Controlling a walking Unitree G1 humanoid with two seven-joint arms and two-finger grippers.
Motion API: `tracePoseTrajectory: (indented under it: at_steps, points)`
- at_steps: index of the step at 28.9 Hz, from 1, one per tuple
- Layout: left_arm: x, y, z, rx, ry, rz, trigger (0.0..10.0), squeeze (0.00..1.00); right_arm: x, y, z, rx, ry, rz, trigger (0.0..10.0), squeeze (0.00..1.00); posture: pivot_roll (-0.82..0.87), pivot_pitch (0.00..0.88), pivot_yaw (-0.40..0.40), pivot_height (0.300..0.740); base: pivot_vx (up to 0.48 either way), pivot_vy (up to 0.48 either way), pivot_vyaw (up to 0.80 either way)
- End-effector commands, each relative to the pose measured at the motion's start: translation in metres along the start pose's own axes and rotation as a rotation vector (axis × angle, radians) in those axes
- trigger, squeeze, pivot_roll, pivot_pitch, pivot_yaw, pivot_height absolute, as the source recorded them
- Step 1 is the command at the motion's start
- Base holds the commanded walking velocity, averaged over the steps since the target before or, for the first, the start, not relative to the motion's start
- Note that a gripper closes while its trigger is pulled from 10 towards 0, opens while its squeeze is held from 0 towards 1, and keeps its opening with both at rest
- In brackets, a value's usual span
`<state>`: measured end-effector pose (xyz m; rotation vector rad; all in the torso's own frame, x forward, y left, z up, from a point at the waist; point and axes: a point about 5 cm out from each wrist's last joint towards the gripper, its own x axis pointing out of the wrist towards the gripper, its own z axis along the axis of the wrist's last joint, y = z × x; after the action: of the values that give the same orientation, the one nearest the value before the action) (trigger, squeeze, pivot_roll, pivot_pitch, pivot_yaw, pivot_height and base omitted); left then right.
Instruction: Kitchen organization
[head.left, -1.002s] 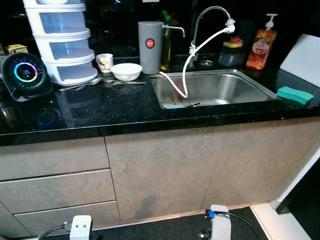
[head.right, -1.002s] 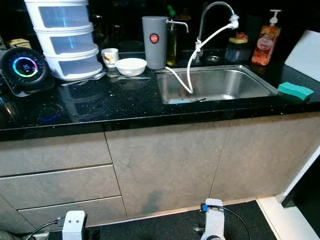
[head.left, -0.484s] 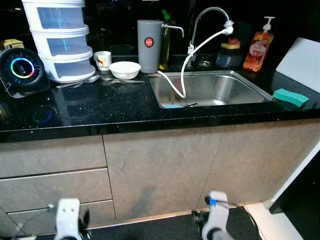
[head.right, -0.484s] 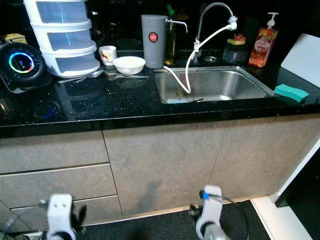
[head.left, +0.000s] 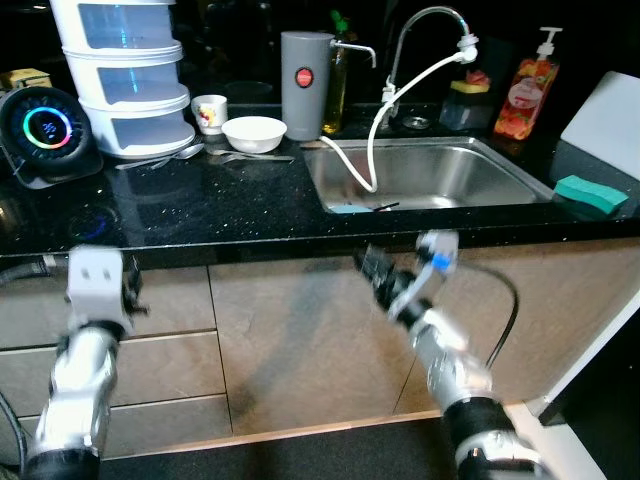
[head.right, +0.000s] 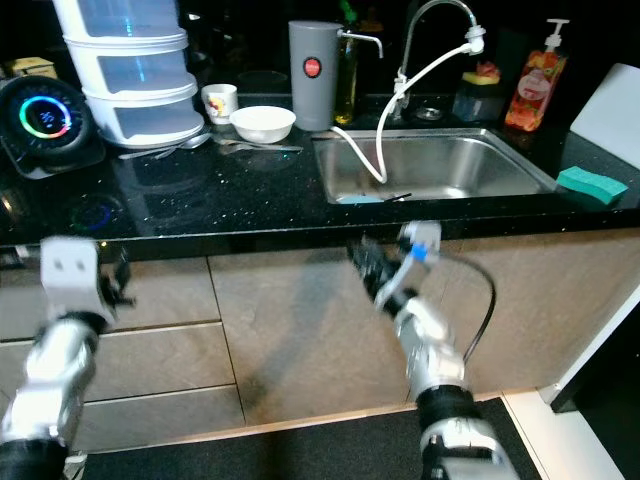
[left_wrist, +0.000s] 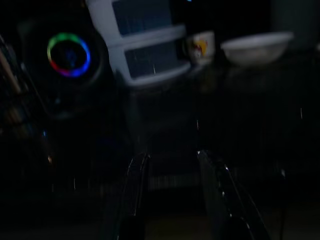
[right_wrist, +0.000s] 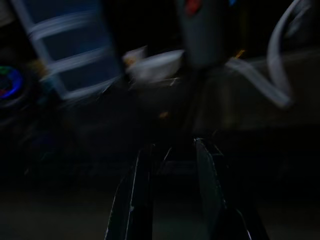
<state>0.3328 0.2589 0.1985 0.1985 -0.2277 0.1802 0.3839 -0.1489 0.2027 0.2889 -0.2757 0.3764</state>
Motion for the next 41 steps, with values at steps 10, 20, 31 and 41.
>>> tracePoseTrajectory:
  at_steps: [10,20,31,41]
  points:
    - [0.01,-0.009,0.048,-0.149,-0.098,-0.168,10.0,0.0,0.001,-0.006,0.014,0.014,-0.049,-0.067,10.0,0.0,0.06,0.001,-0.024,0.74,0.0,0.0,0.0]
    - [0.004,-0.025,0.044,-0.122,-0.055,-0.235,10.0,0.0,0.007,0.008,0.019,0.002,-0.068,-0.022,10.0,0.0,0.06,0.0,-0.024,0.74,0.0,0.0,0.0]
    - [0.003,-0.022,0.045,-0.145,-0.053,-0.213,10.0,0.0,0.009,0.019,0.016,0.007,-0.07,-0.002,10.0,0.0,0.07,0.0,-0.031,0.74,0.0,0.0,0.0]
    - [0.001,-0.023,0.046,-0.159,-0.056,-0.206,10.0,0.0,0.009,0.021,0.014,0.025,-0.062,-0.004,10.0,0.0,0.07,0.007,-0.034,0.74,0.194,0.0,0.0]
